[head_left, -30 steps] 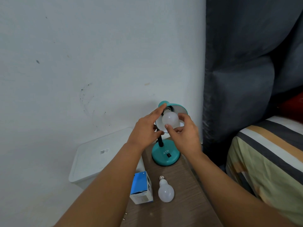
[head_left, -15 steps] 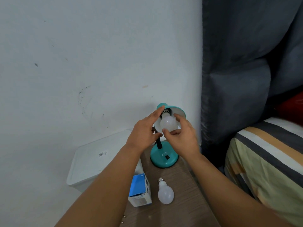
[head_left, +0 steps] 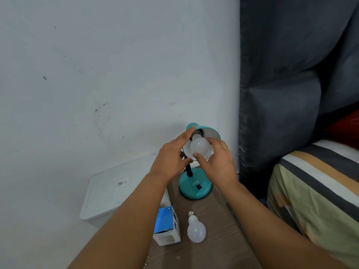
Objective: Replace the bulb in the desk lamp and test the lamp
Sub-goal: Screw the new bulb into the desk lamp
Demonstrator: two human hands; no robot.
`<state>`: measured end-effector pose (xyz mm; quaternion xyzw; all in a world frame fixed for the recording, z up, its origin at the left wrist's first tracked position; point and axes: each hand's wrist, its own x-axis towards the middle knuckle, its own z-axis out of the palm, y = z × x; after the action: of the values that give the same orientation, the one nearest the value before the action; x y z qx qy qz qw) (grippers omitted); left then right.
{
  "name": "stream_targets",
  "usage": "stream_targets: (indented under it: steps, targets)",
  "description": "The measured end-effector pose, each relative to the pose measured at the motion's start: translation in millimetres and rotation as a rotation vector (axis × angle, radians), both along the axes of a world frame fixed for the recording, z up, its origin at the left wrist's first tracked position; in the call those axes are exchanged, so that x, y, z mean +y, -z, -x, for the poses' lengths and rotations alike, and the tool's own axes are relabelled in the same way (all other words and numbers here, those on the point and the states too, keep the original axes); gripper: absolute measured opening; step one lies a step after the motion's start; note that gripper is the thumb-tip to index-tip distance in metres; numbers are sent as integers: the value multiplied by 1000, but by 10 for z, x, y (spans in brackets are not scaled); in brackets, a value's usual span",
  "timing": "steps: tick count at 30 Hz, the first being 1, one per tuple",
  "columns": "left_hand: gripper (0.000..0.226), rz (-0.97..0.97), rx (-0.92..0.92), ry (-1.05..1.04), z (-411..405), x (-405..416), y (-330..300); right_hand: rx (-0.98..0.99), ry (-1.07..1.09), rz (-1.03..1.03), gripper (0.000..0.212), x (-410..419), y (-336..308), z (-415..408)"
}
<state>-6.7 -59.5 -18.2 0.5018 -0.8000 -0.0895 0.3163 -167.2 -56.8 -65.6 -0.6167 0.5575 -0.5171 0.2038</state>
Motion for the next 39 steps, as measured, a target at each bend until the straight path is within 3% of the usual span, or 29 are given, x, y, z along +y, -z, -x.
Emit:
stream_targets:
  steps: [2, 6, 13, 19, 25, 30, 35, 39]
  targets:
    - [93, 1, -4, -4, 5, 4, -1, -2, 27, -41, 56, 6, -34, -13]
    - [97, 0, -23, -16, 11, 7, -1, -12, -7, -55, 76, 48, -40, -12]
    - [90, 13, -7, 0, 7, -1, 4, 52, 26, -36, 48, 26, -59, -17]
    - [96, 6, -13, 5, 0, -20, 15, 124, -25, -50, 73, 50, -59, 14]
    - [91, 14, -15, -5, -3, -13, 14, 135, 6, -43, 59, 12, -41, 14]
    - [97, -1, -10, -3, -2, -34, 30, 120, -48, -29, 84, 56, -26, 24]
    - [93, 8, 7, 9, -7, -29, 34, 201, -8, 9, 59, 15, -18, 37]
    - [94, 7, 5, 2, 0, -33, 33, 203, 3, -18, 72, 29, -32, 30]
